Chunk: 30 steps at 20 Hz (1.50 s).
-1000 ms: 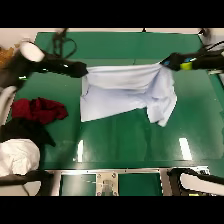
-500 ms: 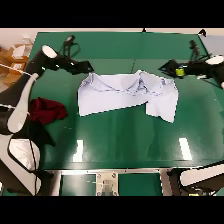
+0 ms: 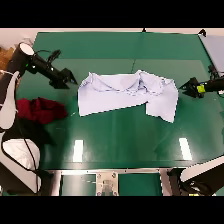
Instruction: Fold the shirts.
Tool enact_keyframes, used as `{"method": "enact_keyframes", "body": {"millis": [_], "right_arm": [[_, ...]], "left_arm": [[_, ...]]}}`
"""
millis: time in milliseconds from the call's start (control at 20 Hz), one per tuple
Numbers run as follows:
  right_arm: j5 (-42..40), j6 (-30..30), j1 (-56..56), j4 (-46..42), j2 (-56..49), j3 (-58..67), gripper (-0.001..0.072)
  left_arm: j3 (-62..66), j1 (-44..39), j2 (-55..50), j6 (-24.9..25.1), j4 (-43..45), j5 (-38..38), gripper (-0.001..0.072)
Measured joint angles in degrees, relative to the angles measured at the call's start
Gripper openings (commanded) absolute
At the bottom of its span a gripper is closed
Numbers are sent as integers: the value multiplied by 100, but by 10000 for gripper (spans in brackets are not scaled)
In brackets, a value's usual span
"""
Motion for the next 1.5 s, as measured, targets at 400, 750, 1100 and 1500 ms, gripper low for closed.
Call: {"method": "enact_keyframes", "body": {"millis": [400,750,1100,1500], "right_arm": [[-57,-232,111,448,-605,186,264],[-129,-308,133,470,-710,256,21],[-59,-369,133,472,-721,304,20],[658,-323,118,520,-85,911,18]], "left_arm": [[-2417,46,1019,-116,614,767,660],[-3663,-96,1209,118,-225,2184,660],[-3915,-765,992,468,-938,2726,36],[-2640,-896,1010,605,-868,1746,22]]}}
